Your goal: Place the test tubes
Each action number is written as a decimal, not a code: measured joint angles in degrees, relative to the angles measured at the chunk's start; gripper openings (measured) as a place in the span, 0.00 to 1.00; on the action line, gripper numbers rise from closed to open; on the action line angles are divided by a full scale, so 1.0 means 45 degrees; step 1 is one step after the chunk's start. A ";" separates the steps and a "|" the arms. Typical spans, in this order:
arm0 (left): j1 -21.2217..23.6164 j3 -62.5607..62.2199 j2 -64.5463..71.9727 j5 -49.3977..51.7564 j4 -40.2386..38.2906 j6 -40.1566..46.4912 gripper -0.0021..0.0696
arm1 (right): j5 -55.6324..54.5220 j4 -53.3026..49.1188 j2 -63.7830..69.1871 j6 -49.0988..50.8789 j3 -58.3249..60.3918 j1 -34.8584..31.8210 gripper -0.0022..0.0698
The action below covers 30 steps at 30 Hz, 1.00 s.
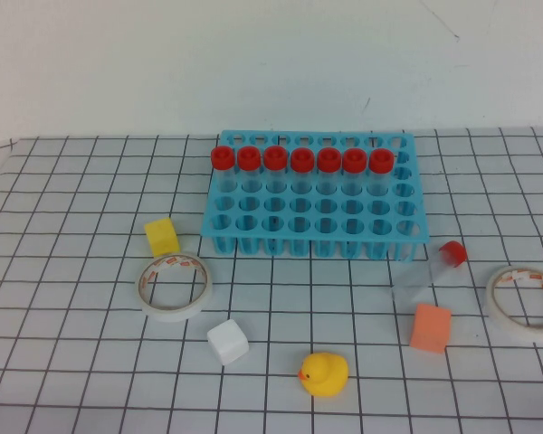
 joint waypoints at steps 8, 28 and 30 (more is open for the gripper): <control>0.0000 0.0000 0.0000 0.0000 0.0045 0.0109 0.03 | 0.0000 0.0000 0.0000 0.0000 0.0000 0.0000 0.03; 0.0000 0.0000 0.0000 -0.0024 0.0074 0.0131 0.03 | 0.0000 0.0000 0.0000 0.0000 0.0000 0.0000 0.03; 0.0000 0.0000 0.0000 -0.0044 0.0103 0.0131 0.03 | 0.0000 0.0000 0.0000 0.0000 0.0000 0.0000 0.03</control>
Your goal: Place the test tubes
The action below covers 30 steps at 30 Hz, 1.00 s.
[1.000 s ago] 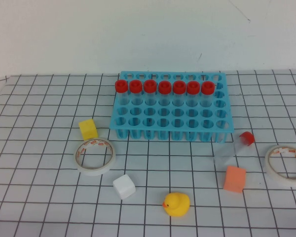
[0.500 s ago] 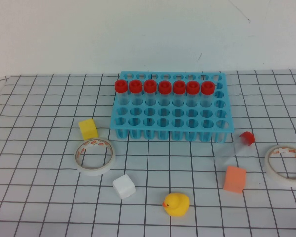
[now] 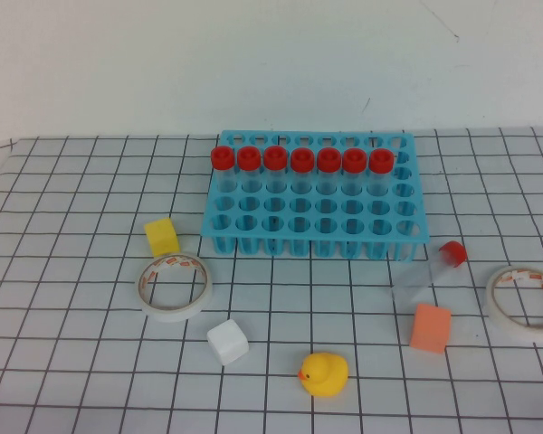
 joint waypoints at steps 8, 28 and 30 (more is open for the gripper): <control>0.0000 0.0000 0.0000 -0.0029 0.0000 0.0000 0.03 | 0.0000 0.0000 0.0000 0.0000 0.0000 0.0000 0.03; 0.0000 0.0026 0.0000 -0.1861 0.0056 -0.0117 0.03 | -0.3506 -0.0887 0.0000 -0.0846 0.0140 0.0000 0.03; 0.0000 0.0026 0.0000 -0.3024 0.0078 -0.0117 0.03 | -0.5252 -0.0873 0.0000 -0.0846 0.0140 0.0000 0.03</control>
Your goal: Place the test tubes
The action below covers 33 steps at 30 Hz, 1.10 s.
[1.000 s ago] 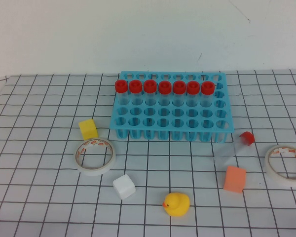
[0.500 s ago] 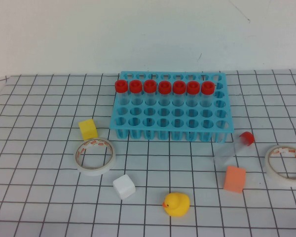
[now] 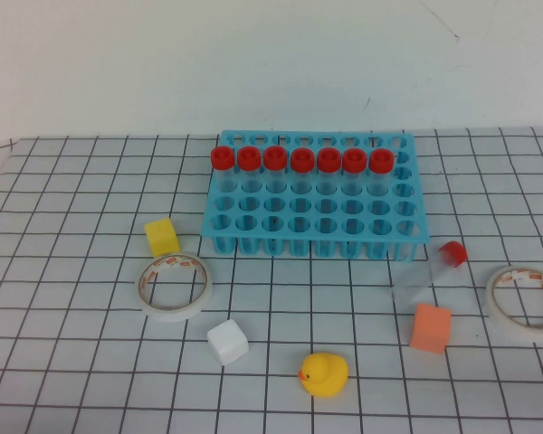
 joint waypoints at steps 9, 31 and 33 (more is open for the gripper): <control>0.0000 0.0000 0.0000 -0.3213 0.0048 -0.0006 0.03 | -0.6469 -0.0049 0.0000 0.1689 0.0000 0.0000 0.03; 0.0000 -0.6159 0.1934 0.1634 -0.0963 0.1033 0.03 | 0.2470 0.0049 0.2195 0.3857 -0.6323 0.0000 0.03; 0.0000 -0.6545 0.2471 0.2376 -0.0599 0.1033 0.03 | 0.3907 0.0153 0.2980 0.4074 -0.7150 0.0000 0.03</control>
